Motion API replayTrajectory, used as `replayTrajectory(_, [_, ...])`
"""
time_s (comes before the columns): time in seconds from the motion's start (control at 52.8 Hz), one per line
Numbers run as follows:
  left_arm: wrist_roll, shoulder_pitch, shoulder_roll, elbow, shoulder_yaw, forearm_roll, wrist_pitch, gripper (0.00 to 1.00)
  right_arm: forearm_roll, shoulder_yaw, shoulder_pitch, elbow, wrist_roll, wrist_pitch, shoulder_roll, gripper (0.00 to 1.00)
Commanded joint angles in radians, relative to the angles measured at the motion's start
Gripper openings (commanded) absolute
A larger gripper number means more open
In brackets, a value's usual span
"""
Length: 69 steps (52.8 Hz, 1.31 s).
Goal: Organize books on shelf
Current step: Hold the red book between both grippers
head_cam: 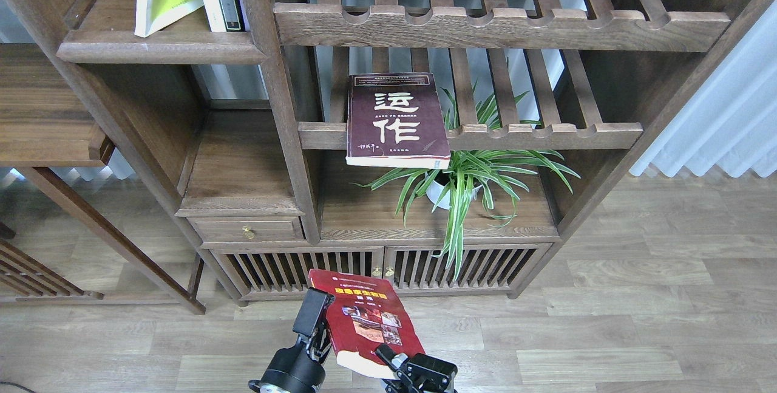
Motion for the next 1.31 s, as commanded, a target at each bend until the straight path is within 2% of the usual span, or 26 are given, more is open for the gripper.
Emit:
replayTrajectory(0.0, [0.004, -0.002, 0.008, -0.018, -0.001, 0.005, 0.000, 1.00, 0.000, 0.018, 0.013, -0.006, 0.000, 0.000, -0.019, 0.15])
replayTrajectory(0.379, [0.004, -0.014, 0.072, -0.058, -0.011, 0.002, 0.000, 1.00, 0.003, 0.020, 0.101, -0.009, 0.000, 0.000, -0.146, 0.15])
replayTrajectory(0.682, [0.004, -0.040, 0.072, -0.049, 0.005, -0.021, 0.000, 0.99, 0.002, -0.011, 0.110, -0.005, 0.000, 0.000, -0.159, 0.15])
replayTrajectory(0.947, [0.003, -0.053, 0.077, -0.059, 0.075, -0.036, 0.000, 1.00, 0.011, -0.025, 0.136, 0.006, 0.000, 0.000, -0.177, 0.15])
replayTrajectory(1.287, [0.000, -0.054, 0.160, -0.130, 0.100, -0.056, 0.000, 1.00, 0.036, -0.100, 0.266, 0.006, 0.000, 0.000, -0.243, 0.16])
